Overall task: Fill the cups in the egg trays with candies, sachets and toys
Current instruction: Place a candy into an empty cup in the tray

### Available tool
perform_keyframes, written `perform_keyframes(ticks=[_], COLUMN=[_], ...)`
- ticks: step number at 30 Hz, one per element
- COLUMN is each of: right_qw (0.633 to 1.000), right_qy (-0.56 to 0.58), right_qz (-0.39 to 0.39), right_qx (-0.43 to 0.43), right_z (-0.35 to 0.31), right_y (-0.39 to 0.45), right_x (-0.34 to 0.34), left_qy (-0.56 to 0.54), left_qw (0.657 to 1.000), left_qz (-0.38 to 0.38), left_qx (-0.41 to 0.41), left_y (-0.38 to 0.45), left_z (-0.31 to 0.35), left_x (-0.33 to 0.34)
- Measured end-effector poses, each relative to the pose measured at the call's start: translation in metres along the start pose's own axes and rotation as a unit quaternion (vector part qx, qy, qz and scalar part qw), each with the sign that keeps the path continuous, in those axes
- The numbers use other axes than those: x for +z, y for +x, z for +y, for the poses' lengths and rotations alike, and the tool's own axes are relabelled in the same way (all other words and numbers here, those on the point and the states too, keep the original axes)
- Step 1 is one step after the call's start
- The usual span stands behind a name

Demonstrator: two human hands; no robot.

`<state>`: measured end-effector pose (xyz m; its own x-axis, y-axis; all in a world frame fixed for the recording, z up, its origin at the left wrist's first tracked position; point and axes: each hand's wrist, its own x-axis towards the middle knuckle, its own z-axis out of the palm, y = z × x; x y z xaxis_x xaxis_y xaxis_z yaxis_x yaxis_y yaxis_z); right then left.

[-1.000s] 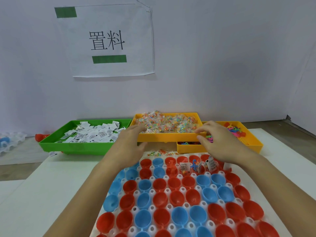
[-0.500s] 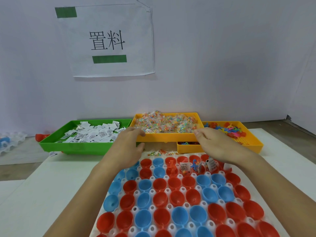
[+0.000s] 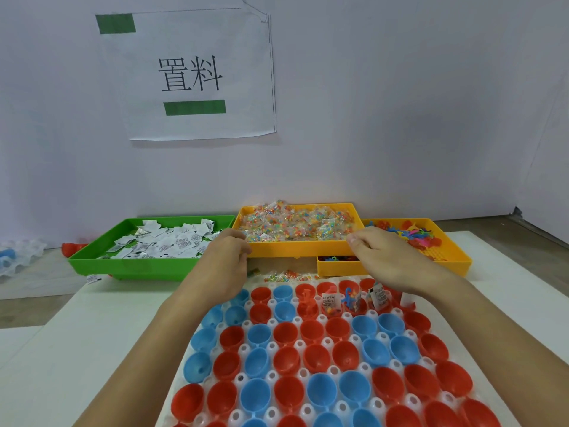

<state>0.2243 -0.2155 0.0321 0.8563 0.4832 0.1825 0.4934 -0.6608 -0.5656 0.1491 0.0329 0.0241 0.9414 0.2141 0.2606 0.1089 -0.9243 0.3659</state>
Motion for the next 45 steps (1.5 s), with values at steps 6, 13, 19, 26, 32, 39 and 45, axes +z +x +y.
perform_keyframes(ticks=[6, 13, 19, 26, 32, 39, 45], right_qw=[1.000, 1.000, 1.000, 1.000, 1.000, 0.994, 0.972], right_qy=[0.008, 0.001, -0.004, -0.012, -0.025, -0.016, 0.180], right_qz=[0.005, 0.004, -0.003, -0.002, -0.007, 0.092, 0.054], right_qx=[0.003, -0.006, -0.012, -0.014, 0.000, -0.063, -0.138], right_z=[0.002, 0.004, 0.004, 0.004, 0.006, -0.013, -0.052], right_y=[0.001, 0.002, 0.002, 0.001, 0.004, 0.001, -0.013], right_x=[0.002, 0.002, 0.001, 0.001, 0.002, -0.001, -0.002], left_qy=[0.001, -0.003, -0.023, -0.093, -0.291, -0.562, -0.621], left_qw=[1.000, 1.000, 0.999, 0.988, 0.935, 0.811, 0.783], left_qz=[-0.007, 0.009, 0.049, 0.116, 0.185, 0.138, 0.020], left_qx=[0.002, 0.011, -0.002, -0.028, -0.079, -0.090, -0.027], left_y=[-0.001, -0.002, 0.000, 0.001, 0.000, -0.006, -0.015], left_z=[0.001, 0.002, 0.002, 0.004, 0.009, 0.027, 0.055], left_x=[0.001, 0.001, -0.004, -0.010, -0.019, -0.030, -0.033])
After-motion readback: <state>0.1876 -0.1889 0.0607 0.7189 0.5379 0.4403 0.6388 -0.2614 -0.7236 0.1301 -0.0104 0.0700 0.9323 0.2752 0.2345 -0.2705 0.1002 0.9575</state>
